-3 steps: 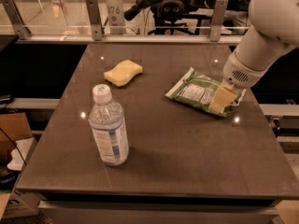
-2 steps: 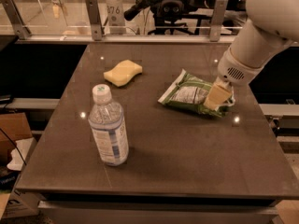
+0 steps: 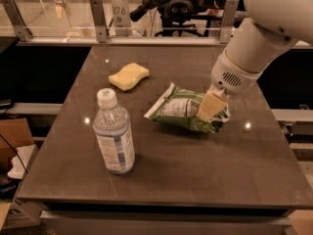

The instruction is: Move green jalapeno chip bag near blue plastic bottle

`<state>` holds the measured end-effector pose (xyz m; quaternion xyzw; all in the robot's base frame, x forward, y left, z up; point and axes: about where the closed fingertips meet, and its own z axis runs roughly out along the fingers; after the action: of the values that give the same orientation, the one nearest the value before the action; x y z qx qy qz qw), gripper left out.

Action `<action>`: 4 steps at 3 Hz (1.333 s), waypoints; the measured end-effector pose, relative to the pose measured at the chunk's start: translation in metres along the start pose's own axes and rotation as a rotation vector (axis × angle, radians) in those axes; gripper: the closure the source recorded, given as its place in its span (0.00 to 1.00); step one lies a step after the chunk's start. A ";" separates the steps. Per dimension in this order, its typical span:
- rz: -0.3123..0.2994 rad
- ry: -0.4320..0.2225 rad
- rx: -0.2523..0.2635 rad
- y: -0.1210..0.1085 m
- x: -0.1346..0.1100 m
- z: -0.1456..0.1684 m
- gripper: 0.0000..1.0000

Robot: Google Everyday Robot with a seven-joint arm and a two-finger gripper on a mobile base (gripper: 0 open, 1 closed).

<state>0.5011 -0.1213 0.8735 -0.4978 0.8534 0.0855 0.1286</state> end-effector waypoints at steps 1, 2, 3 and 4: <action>-0.004 0.000 -0.041 0.028 -0.012 0.003 1.00; -0.017 0.012 -0.065 0.048 -0.022 0.007 0.84; -0.030 0.026 -0.073 0.057 -0.031 0.013 0.61; -0.035 0.028 -0.080 0.060 -0.038 0.019 0.38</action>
Offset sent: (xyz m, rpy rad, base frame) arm -0.0439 0.0668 -0.0007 0.0152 0.0875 0.0613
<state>0.4689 -0.0555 0.8683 -0.5184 0.8423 0.1105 0.0981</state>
